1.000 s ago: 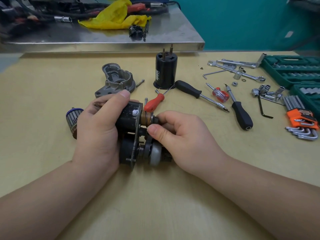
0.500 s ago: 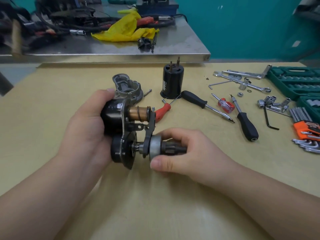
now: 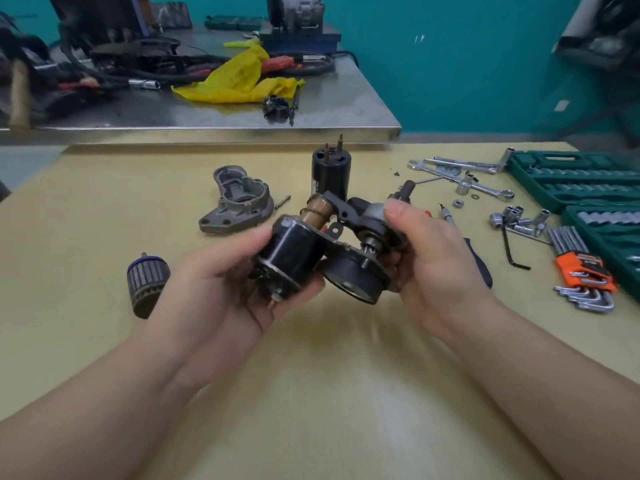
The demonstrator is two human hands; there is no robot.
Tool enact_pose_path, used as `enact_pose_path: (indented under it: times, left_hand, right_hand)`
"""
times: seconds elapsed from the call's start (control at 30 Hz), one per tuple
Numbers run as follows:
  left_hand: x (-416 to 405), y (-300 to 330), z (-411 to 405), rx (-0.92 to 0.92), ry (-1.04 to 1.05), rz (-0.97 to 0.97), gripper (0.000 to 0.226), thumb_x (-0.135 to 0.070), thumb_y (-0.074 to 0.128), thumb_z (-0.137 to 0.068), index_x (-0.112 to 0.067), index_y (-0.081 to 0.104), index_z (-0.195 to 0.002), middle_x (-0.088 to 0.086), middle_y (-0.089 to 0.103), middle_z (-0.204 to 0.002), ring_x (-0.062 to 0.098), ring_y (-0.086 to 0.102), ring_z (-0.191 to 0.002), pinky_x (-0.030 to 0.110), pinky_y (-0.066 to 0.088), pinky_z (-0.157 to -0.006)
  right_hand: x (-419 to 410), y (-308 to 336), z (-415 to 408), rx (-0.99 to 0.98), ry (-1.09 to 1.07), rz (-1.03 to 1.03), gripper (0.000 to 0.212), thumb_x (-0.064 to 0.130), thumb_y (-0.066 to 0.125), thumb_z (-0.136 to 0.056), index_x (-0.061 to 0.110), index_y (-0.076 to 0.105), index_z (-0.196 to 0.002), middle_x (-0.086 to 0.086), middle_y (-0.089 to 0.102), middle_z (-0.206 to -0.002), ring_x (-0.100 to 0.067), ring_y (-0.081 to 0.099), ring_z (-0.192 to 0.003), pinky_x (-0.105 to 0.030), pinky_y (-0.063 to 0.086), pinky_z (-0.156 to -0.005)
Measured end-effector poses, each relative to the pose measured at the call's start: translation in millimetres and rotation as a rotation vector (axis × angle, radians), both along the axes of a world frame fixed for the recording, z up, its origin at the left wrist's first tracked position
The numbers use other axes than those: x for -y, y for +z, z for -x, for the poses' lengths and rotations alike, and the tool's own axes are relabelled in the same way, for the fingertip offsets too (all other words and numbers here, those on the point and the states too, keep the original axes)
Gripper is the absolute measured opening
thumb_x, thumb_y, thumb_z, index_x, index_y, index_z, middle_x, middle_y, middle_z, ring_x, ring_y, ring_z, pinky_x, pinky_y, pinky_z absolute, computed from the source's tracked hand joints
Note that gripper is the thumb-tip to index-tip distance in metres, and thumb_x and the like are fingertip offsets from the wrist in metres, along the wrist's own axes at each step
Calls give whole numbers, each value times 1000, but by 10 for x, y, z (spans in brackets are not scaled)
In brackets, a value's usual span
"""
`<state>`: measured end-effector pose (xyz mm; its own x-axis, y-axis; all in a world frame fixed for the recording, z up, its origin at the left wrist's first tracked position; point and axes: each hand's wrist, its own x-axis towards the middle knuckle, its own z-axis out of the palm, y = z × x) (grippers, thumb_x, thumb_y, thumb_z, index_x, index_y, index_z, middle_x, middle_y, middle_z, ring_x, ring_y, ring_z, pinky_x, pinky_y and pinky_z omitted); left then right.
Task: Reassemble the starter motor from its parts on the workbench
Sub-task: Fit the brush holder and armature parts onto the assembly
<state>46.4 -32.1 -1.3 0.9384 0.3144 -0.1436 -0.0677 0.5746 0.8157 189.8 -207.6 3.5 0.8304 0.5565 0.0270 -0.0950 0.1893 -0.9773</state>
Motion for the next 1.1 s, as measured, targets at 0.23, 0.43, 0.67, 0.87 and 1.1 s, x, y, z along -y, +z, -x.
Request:
enact_pose_path:
  times: [0.23, 0.43, 0.67, 0.87, 1.1]
  left_hand:
    - [132, -62, 34, 9, -153, -374, 72, -51, 82, -84, -57, 52, -149, 18, 78, -115, 53, 75, -81, 48, 63, -67]
    - [281, -166, 53, 33, -74, -519, 65, -51, 82, -79, -49, 59, -140, 20, 72, -106, 38, 70, -81, 42, 62, -59]
    - [227, -245, 43, 28, -74, -600, 92, -50, 103, -61, -49, 56, -141, -2, 74, -108, 24, 75, -80, 47, 63, -60]
    - [158, -357, 40, 22, -24, -479, 62, -24, 92, -68, -36, 63, -122, -1, 71, -94, 29, 67, -66, 52, 61, -56]
    - [156, -364, -2, -1, 7, -397, 55, -21, 88, -64, -33, 67, -114, 6, 69, -96, 32, 65, -66, 46, 57, -56]
  right_hand:
    - [10, 27, -4, 111, 123, 66, 34, 51, 70, -76, 20, 68, -62, -16, 45, -73, -36, 39, -71, -44, 29, -63]
    - [29, 17, 3, 243, 126, 119, 26, 45, 69, -84, 31, 74, -62, 10, 49, -56, -14, 41, -51, -26, 32, -50]
    - [-11, -83, -14, 289, 67, 214, 32, 59, 70, -76, 29, 74, -64, 10, 57, -55, -7, 48, -50, -20, 38, -46]
    - [11, -70, 44, 310, 260, 213, 12, 56, 70, -83, 46, 77, -80, 21, 70, -75, 5, 66, -70, -10, 49, -62]
    - [-23, -221, 208, -65, 317, 1, 22, 23, 71, -90, 23, 72, -111, 2, 76, -97, -16, 75, -91, -27, 59, -75]
